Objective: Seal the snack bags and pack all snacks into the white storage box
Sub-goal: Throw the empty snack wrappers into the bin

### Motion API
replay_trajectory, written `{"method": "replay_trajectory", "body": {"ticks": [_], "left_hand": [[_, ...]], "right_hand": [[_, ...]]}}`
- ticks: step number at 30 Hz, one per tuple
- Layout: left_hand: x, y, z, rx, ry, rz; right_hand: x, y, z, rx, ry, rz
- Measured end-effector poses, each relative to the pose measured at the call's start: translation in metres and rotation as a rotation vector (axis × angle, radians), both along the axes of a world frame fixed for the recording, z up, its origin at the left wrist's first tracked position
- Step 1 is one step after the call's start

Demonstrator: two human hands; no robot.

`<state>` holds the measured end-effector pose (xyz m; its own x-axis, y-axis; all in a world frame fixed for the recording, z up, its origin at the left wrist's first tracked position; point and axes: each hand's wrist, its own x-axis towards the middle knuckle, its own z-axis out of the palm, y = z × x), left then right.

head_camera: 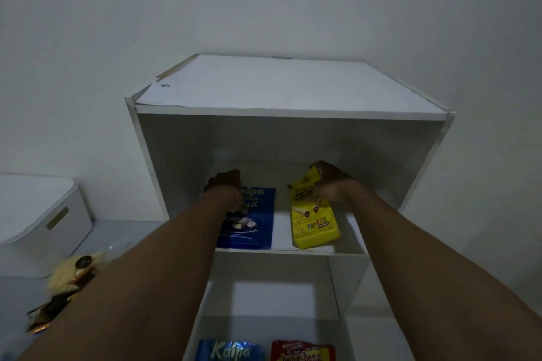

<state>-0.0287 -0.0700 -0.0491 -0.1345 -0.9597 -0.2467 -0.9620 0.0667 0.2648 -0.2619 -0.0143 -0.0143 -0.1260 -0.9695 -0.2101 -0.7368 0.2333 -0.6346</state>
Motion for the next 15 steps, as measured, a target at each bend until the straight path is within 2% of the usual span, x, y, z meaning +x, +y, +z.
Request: {"method": "replay_trajectory", "body": {"ticks": [4, 9, 12, 15], "left_hand": [[0.002, 0.001, 0.011, -0.09, 0.038, -0.076], [0.004, 0.014, 0.033, -0.204, 0.045, -0.163], [0.009, 0.026, 0.048, -0.318, 0.169, -0.189], [0.015, 0.04, 0.06, -0.292, 0.315, -0.212]], "right_hand": [[-0.001, 0.007, 0.016, -0.053, 0.007, -0.032], [0.002, 0.025, 0.042, -0.204, 0.136, 0.009], [0.005, 0.042, 0.056, -0.278, 0.206, 0.032], [0.012, 0.061, 0.066, -0.325, 0.247, 0.025]]}}
